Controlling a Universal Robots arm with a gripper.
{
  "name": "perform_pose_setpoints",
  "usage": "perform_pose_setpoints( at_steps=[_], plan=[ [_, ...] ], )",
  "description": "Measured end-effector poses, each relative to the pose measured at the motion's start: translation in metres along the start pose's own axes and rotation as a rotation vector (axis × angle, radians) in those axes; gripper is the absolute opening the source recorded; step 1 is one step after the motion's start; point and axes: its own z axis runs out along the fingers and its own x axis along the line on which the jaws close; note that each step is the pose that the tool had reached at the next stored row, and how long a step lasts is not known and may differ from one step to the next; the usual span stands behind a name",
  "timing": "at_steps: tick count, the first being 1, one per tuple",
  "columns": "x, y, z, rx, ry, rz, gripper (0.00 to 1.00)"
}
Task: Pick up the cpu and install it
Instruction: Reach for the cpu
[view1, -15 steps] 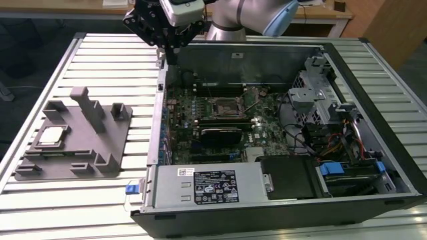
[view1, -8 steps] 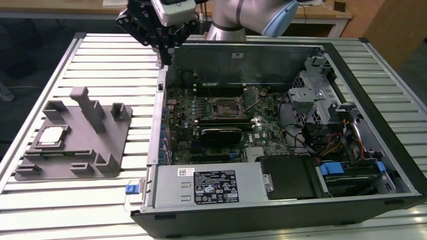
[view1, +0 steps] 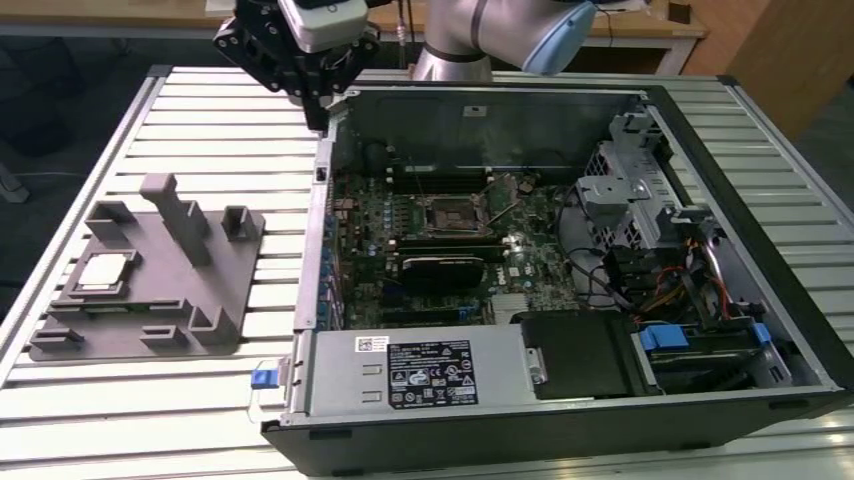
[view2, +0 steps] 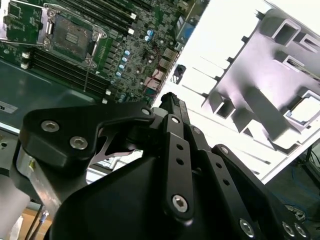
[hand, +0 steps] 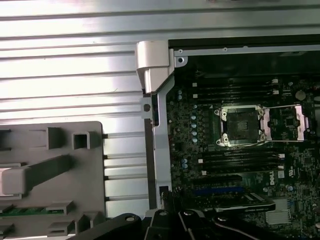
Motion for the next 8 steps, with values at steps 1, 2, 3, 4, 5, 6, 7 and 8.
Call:
perform_pose_setpoints(
  at_steps=[1,2,3,4,5,6,7,8],
  plan=[
    [0.002,-0.0001,-0.0001,-0.0001,-0.0003,0.0,0.11],
    [0.0039,-0.0003,-0.0001,-0.0002,-0.0006,0.0,0.11],
    [0.0058,-0.0004,-0.0002,-0.0003,-0.0009,0.0,0.11],
    [0.0078,-0.0006,-0.0003,-0.0004,-0.0011,0.0,0.11],
    [0.0098,-0.0007,-0.0004,-0.0004,-0.0013,0.0,0.11],
    [0.0117,-0.0009,-0.0004,-0.0005,-0.0017,0.0,0.11],
    [0.0135,-0.001,-0.0005,-0.0006,-0.002,0.0,0.11],
    [0.0153,-0.0012,-0.0005,-0.0007,-0.0022,0.0,0.11]
  ],
)
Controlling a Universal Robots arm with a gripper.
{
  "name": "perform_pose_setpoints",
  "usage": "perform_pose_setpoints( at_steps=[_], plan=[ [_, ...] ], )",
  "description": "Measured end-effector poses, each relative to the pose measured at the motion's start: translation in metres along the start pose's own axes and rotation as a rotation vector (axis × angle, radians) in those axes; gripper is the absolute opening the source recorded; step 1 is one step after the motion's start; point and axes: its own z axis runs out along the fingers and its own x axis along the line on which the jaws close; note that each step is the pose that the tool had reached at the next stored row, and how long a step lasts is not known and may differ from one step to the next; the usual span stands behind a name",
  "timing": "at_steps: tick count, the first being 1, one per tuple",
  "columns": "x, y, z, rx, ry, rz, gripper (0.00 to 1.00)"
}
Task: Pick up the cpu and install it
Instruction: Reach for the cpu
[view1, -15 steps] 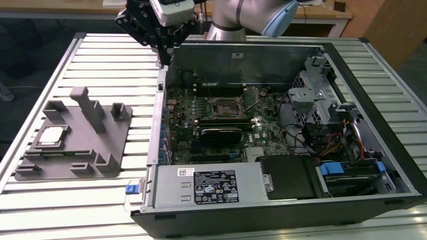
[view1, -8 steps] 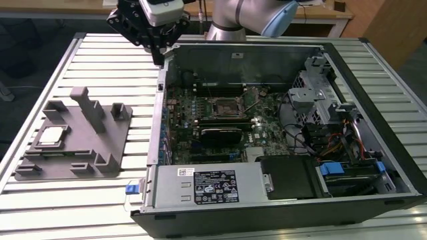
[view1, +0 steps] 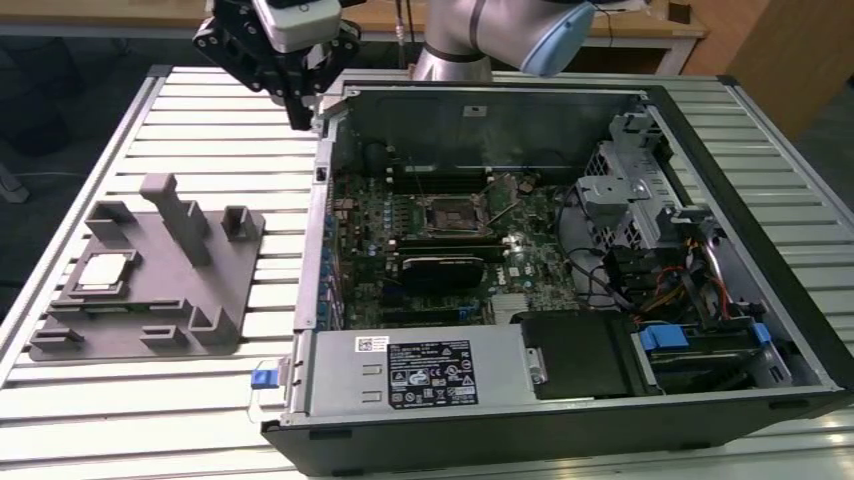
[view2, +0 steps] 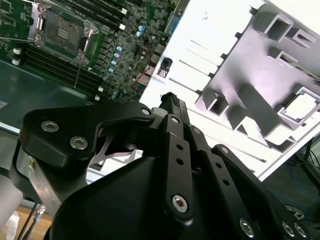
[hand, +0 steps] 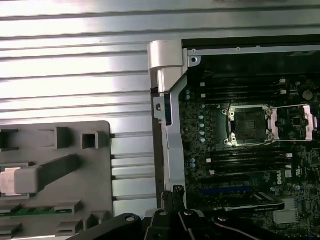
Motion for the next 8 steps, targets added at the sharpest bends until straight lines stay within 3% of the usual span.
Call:
perform_pose_setpoints(
  at_steps=[8],
  plan=[
    [0.0152,-0.0011,-0.0005,-0.0009,-0.0024,0.0,0.11]
  ],
)
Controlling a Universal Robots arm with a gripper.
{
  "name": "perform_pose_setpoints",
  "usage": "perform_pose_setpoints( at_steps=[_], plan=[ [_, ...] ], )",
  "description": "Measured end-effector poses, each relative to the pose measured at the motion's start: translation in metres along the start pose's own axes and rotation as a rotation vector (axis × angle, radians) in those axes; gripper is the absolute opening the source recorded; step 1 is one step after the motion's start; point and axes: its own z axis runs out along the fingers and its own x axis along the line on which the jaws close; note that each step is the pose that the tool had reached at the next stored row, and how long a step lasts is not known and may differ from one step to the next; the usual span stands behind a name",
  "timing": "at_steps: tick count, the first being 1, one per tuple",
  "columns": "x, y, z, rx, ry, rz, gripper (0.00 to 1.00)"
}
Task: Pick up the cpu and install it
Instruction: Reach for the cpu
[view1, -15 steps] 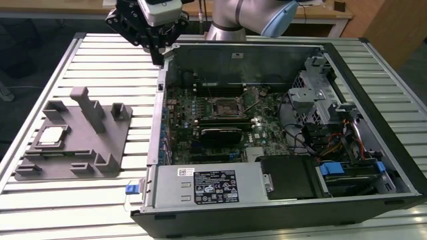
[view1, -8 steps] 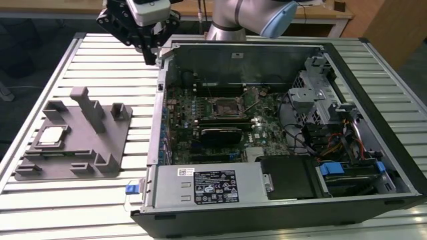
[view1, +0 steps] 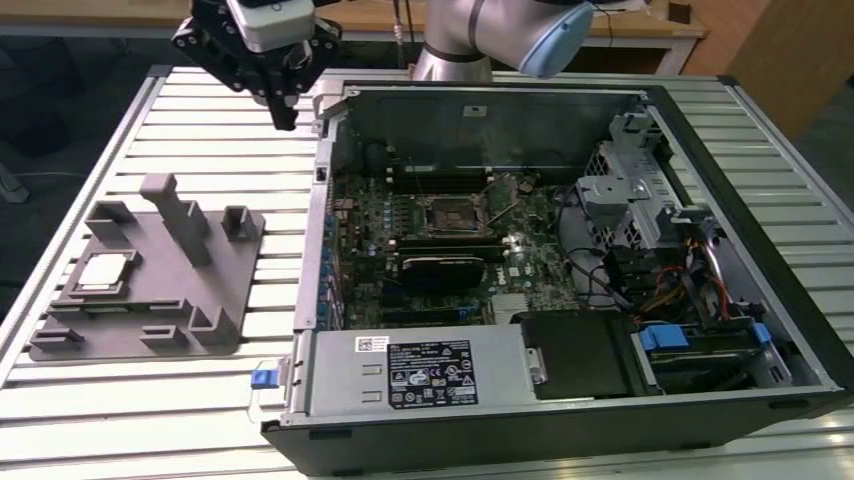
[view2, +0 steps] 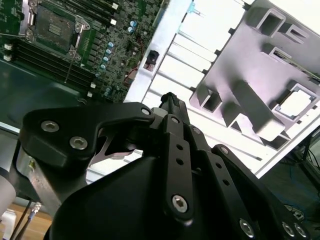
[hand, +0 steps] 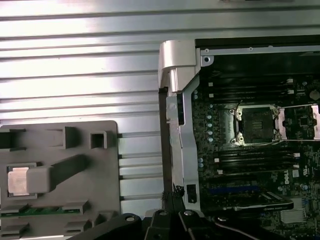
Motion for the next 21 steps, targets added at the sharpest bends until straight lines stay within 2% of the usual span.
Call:
perform_pose_setpoints(
  at_steps=[12,21],
  plan=[
    [0.0298,-0.0022,-0.0009,-0.0001,-0.0017,0.0,0.11],
    [0.0581,-0.0044,-0.0016,-0.0001,-0.0022,0.0,0.11]
  ],
)
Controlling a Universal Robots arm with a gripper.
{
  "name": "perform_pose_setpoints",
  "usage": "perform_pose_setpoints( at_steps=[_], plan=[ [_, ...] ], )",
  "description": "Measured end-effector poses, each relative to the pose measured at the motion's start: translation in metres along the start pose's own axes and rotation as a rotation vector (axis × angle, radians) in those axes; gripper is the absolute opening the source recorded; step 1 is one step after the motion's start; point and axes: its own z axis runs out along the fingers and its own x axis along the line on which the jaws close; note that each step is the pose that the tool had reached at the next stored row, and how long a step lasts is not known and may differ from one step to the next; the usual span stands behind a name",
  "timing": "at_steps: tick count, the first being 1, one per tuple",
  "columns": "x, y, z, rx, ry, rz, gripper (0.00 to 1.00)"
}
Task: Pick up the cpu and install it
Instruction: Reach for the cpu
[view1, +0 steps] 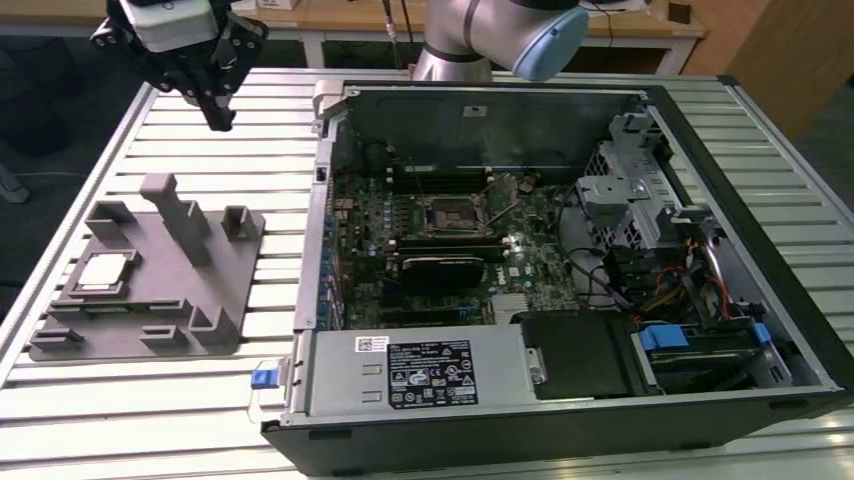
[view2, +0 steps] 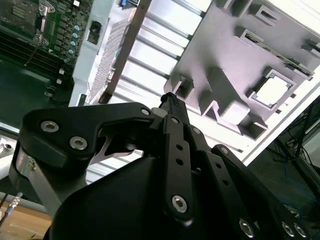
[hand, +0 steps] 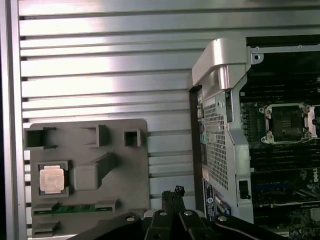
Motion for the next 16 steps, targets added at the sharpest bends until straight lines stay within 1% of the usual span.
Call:
perform_pose_setpoints(
  at_steps=[5,14,16],
  plan=[
    [0.0154,-0.0011,-0.0003,-0.0001,-0.0003,0.0,0.11],
    [0.0408,-0.0031,-0.0008,0.0,-0.0003,0.0,0.11],
    [0.0454,-0.0035,-0.0006,-0.0001,-0.0004,0.0,0.11]
  ],
)
